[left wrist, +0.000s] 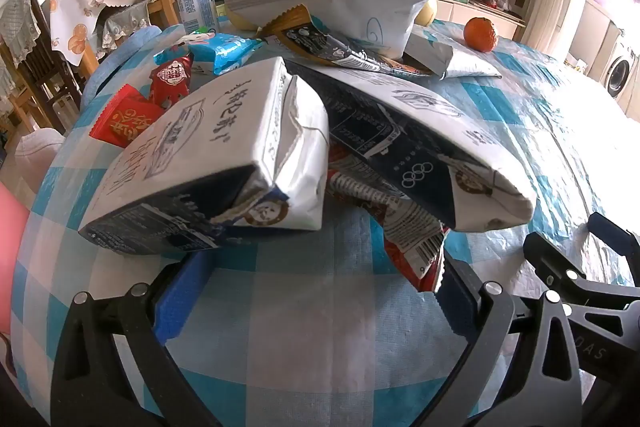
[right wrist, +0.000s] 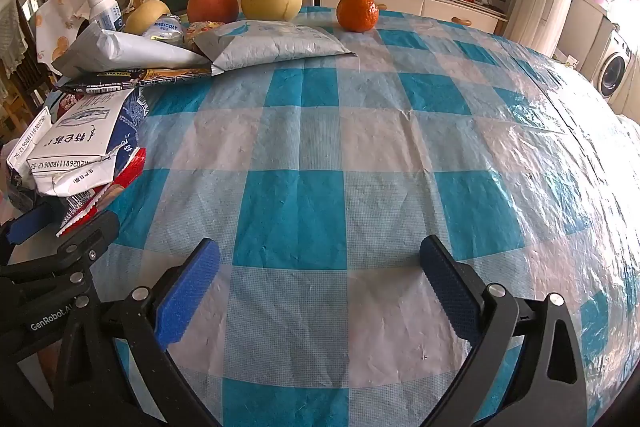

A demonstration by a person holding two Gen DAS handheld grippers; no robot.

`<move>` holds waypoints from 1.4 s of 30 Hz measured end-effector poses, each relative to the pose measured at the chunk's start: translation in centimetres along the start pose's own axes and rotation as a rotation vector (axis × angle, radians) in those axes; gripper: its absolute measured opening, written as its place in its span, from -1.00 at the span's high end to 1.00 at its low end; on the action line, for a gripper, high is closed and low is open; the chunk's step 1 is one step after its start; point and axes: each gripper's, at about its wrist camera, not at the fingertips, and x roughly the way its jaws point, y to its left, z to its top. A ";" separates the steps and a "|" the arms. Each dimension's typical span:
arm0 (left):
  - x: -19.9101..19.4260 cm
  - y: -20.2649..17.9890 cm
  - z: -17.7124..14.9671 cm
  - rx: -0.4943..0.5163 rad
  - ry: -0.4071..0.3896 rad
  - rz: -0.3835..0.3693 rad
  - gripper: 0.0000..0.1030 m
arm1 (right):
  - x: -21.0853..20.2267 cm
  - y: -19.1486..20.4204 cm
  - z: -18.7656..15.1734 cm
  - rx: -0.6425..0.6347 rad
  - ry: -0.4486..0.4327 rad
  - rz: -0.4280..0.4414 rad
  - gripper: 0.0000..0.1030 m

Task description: Collect trash

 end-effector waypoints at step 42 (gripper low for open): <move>-14.9 1.3 -1.7 0.070 -0.305 -0.005 -0.93 | -15.4 -1.9 -0.5 0.072 -0.474 -0.032 -0.91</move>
